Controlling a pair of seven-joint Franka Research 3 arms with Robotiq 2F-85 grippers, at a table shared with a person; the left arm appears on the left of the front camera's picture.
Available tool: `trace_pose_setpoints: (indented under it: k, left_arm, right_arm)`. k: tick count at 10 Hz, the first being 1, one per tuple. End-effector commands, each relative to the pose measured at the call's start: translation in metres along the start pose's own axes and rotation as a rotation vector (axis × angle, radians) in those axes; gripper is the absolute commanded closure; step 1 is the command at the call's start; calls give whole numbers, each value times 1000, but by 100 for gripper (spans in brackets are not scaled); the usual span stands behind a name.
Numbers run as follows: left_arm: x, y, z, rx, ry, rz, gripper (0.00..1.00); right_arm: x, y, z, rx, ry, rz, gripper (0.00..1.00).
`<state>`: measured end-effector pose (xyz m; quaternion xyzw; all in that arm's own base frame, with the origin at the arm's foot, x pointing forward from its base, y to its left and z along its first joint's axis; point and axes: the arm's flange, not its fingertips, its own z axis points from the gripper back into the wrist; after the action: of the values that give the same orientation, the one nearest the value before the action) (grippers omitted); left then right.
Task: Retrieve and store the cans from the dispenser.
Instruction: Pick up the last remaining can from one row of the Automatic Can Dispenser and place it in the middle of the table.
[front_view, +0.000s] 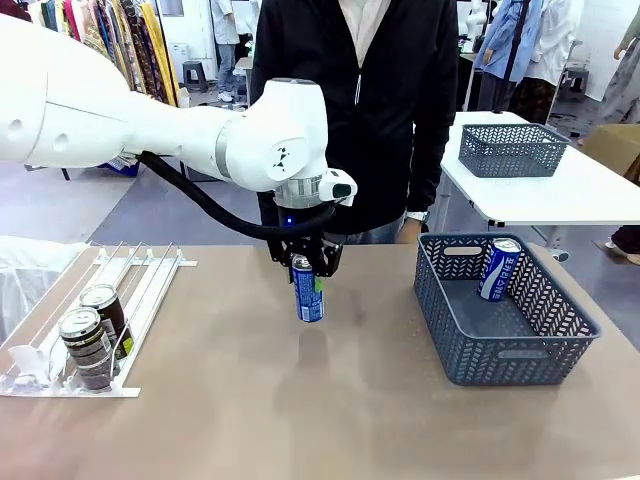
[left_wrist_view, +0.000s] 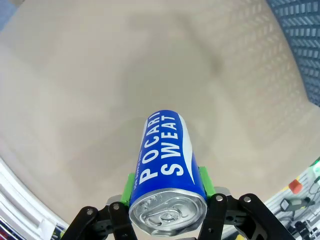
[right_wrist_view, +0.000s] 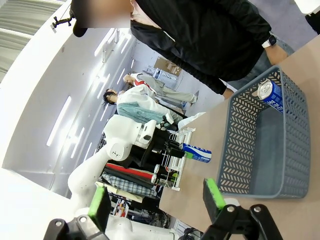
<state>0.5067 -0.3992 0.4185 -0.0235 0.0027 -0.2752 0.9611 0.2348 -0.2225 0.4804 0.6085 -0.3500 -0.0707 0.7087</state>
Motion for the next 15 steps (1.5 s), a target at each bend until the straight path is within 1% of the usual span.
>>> trace_pose_setpoints:
  k: [1, 2, 6, 7, 8, 9, 12, 13, 14, 15]
  left_arm:
    - [6, 4, -1, -13, 39, 0, 100]
    - [9, 2, -7, 15, 30, 7, 100]
    - [7, 3, -15, 24, 40, 8, 100]
    - [8, 2, -15, 28, 43, 10, 93]
    - [7, 2, -15, 27, 46, 8, 44]
    - [7, 2, -15, 36, 45, 5, 0]
    - [5, 1, -12, 52, 27, 9, 0]
    - [0, 2, -4, 74, 6, 13, 0]
    - [-12, 6, 17, 54, -34, 9, 0]
    - [-32, 14, 44, 14, -62, -5, 0]
  right_arm:
    - [3, 3, -2, 21, -19, 10, 0]
    - [3, 3, -2, 21, -19, 10, 0]
    - [3, 3, -2, 21, -19, 10, 0]
    - [3, 3, -2, 21, -19, 10, 0]
    - [3, 3, -2, 21, -19, 10, 0]
    - [3, 3, -2, 21, -19, 10, 0]
    - [3, 3, -2, 21, -19, 10, 0]
    - [3, 3, -2, 21, -19, 10, 0]
    - [3, 3, -2, 21, -19, 10, 0]
    - [3, 3, -2, 21, -19, 10, 0]
